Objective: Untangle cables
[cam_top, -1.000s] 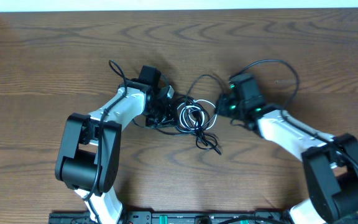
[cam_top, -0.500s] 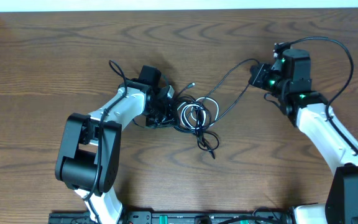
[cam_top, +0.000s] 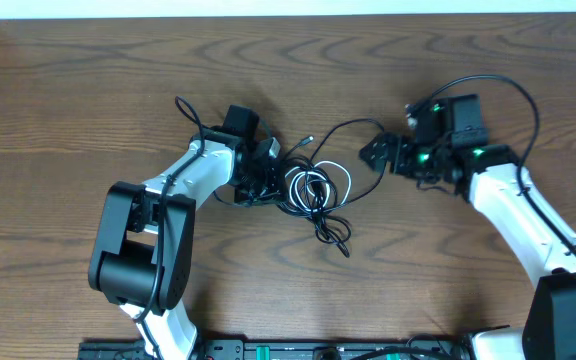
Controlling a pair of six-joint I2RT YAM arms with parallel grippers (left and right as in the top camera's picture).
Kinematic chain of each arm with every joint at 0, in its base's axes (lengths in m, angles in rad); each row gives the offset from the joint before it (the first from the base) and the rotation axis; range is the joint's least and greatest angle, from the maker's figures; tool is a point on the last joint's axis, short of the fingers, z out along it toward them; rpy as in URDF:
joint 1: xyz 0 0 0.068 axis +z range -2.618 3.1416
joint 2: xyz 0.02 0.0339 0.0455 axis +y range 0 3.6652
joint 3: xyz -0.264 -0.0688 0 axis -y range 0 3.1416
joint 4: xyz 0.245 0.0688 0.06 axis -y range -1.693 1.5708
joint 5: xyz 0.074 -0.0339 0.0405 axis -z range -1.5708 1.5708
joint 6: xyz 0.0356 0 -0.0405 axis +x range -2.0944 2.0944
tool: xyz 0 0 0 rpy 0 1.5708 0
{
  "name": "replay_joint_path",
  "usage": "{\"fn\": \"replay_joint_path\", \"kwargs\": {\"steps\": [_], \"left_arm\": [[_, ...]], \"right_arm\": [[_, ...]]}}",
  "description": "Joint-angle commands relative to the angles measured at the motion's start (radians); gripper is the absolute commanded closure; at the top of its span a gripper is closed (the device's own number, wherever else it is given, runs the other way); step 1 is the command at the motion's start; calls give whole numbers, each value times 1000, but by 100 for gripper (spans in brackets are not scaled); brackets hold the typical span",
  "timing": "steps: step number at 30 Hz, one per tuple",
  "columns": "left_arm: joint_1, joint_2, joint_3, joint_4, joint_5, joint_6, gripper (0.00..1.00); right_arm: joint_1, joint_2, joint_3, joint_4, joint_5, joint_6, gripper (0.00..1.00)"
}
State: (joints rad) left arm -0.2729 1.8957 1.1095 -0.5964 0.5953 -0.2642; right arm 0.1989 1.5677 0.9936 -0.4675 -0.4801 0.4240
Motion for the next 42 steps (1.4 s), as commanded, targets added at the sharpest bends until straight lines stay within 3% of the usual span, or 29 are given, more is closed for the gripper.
{"fn": "replay_joint_path", "kwargs": {"steps": [1, 8, 12, 14, 19, 20, 25, 42], "left_arm": [[-1, -21, 7, -5, -13, 13, 93], [-2, -21, 7, -5, -12, 13, 92], [-1, -21, 7, -5, -13, 13, 93], [-2, -21, 7, -5, -13, 13, 92], [-2, -21, 7, -5, -12, 13, 93], [-2, -21, 7, -5, -13, 13, 93], [-2, -21, 7, -5, -12, 13, 93], [-2, -21, 7, -5, -12, 13, 93]], "right_arm": [[54, -10, -53, -3, -13, 18, 1], [130, -10, -242, 230, 89, 413, 1], [163, -10, -293, 295, 175, 550, 24], [186, -10, -307, 296, 237, 620, 26], [224, -10, -318, 296, 297, 715, 34], [235, -10, -319, 296, 322, 748, 40], [264, -10, -320, 317, 377, 811, 50], [333, 1, -320, 382, 455, 920, 54]]}}
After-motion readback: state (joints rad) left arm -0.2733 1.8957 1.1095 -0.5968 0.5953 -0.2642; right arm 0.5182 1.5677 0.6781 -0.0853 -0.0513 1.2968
